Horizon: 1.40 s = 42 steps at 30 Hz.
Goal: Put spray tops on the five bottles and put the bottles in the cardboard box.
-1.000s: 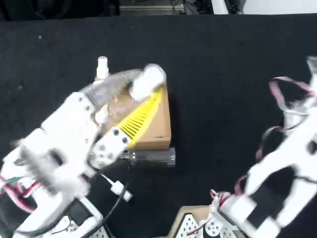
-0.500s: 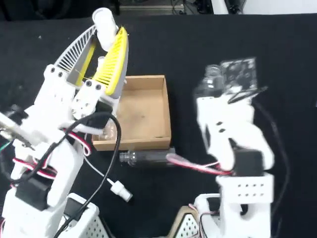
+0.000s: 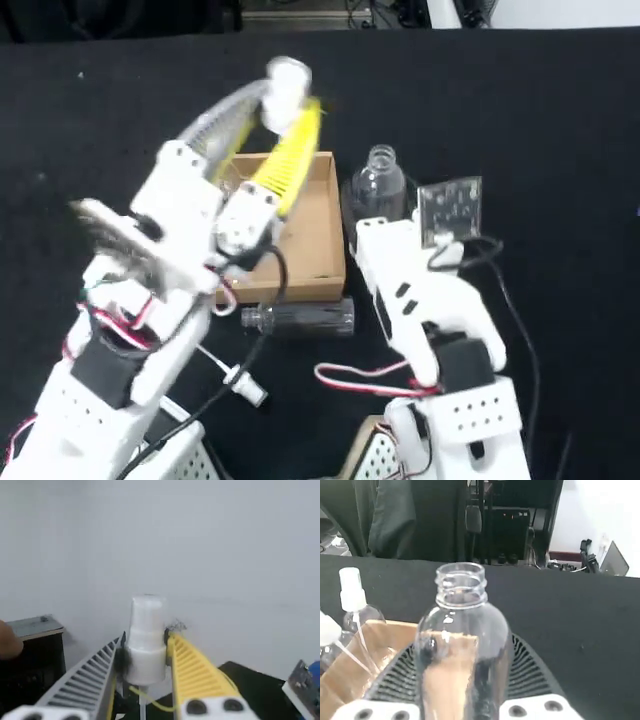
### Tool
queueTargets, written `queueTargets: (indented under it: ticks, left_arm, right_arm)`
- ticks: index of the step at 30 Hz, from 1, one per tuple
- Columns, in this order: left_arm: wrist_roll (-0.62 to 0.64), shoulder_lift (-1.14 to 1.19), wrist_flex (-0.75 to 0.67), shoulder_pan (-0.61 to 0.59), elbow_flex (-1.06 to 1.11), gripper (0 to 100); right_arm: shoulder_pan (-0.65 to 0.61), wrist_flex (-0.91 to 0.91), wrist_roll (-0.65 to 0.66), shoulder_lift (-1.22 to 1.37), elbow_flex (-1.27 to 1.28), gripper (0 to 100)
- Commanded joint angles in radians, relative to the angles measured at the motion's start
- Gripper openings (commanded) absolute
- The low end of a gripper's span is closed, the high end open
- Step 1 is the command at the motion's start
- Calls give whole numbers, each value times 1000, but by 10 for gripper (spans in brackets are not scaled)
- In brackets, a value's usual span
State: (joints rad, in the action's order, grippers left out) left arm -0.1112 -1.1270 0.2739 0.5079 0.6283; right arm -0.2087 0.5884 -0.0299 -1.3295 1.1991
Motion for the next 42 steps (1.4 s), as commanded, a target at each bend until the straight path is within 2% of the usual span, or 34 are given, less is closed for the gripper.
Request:
queueTargets:
  ticks: [1,6,9,12,16,19,21,28,33,42]
  left_arm:
    - [11,-17,-121,33,30,29]
    - [172,-17,-324,33,148,29]
    - [181,-17,-431,33,202,29]
    - [189,-17,-482,33,229,29]
    - [204,-17,-463,44,225,29]
    - [301,-17,-434,44,213,29]
    - [347,-17,-381,33,186,29]
    - [350,-6,-147,33,62,29]
    - [351,6,-143,33,58,30]
    - [351,192,-137,35,27,33]
  right_arm:
    - [-81,-35,0,-101,51,11]
    - [-190,-35,2,-199,127,11]
    - [-199,-35,2,-239,157,11]
    - [-199,-40,26,-255,177,11]
    - [-199,-141,92,-257,245,11]
    - [-199,-201,97,-255,282,11]
    - [-198,-199,97,-263,285,11]
    - [-193,-203,97,-263,283,11]
    - [-195,-203,97,-265,283,11]
    - [-192,-196,91,-265,268,11]
